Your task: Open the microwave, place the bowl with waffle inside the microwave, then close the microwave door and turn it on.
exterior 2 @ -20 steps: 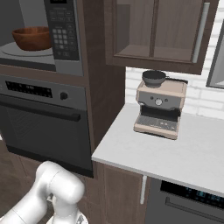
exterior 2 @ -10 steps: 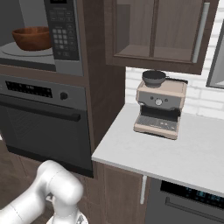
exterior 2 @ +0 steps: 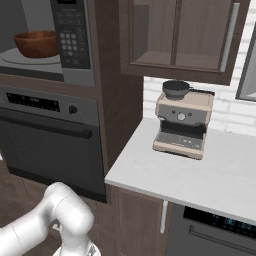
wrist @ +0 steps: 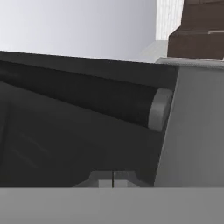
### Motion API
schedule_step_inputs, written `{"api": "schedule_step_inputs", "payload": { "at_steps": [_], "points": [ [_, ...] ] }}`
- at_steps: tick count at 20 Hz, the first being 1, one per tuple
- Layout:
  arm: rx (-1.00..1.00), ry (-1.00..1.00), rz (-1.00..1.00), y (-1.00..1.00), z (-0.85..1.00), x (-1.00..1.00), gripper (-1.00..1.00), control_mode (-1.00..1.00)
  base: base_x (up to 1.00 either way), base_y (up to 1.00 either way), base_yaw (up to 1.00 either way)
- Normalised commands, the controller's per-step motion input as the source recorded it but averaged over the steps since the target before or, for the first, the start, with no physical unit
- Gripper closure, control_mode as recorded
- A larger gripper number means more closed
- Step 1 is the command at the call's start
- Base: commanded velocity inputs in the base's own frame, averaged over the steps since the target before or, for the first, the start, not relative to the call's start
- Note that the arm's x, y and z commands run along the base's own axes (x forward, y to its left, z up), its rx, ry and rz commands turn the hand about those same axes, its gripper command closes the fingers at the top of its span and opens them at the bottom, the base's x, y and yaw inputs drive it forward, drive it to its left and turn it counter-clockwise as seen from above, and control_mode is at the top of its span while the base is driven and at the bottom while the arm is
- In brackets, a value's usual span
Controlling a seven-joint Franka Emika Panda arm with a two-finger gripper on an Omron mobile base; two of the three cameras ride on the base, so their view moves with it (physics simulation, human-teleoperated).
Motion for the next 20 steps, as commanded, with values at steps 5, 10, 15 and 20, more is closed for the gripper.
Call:
{"api": "schedule_step_inputs", "payload": {
  "at_steps": [5, 10, 15, 20],
  "points": [
    [0.15, 0.14, 0.00, -0.99, 0.49, 0.18, 1.00, -1.00, 0.00, 0.00, 0.00],
    [0.11, 0.32, 0.00, -1.00, 0.29, 0.33, 1.00, -1.00, 0.00, 0.00, 0.00],
    [0.14, 0.27, 0.06, -1.00, 0.09, 0.45, 1.00, -1.00, 0.00, 0.00, 0.00],
    [0.22, 0.16, 0.16, -1.00, 0.02, 0.52, 1.00, -1.00, 0.00, 0.00, 0.00]
  ]
}}
